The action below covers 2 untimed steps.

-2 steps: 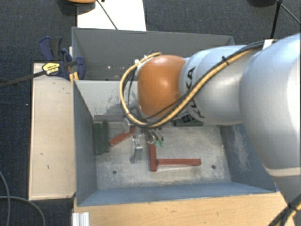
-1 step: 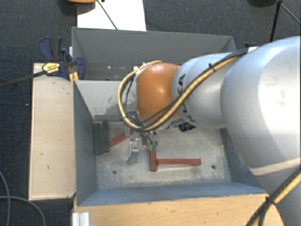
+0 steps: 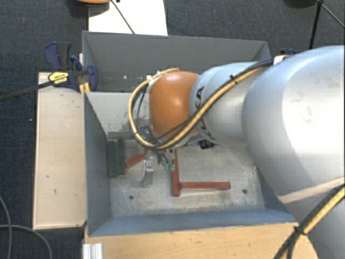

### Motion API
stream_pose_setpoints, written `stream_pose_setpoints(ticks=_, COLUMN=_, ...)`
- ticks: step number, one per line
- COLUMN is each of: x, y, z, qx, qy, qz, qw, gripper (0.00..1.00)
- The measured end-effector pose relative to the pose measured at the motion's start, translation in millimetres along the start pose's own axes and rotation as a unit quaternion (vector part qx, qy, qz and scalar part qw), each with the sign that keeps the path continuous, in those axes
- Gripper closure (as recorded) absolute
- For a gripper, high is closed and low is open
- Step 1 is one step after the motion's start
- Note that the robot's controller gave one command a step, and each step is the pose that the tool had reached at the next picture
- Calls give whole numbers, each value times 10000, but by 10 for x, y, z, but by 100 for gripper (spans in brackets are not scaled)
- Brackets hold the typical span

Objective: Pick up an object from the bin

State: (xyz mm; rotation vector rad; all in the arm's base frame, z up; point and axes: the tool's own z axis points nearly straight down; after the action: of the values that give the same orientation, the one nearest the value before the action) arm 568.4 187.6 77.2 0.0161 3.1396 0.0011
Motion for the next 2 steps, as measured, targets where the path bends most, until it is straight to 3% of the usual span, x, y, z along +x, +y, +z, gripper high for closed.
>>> stream_pose_setpoints(ticks=1, x=-161, y=134, z=66, qx=-6, qy=-7, qz=610, qw=9981, gripper=100)
stream_pose_setpoints(ticks=2, x=-161, y=133, z=67, qx=-5, qy=-7, qz=613, qw=9981, gripper=100)
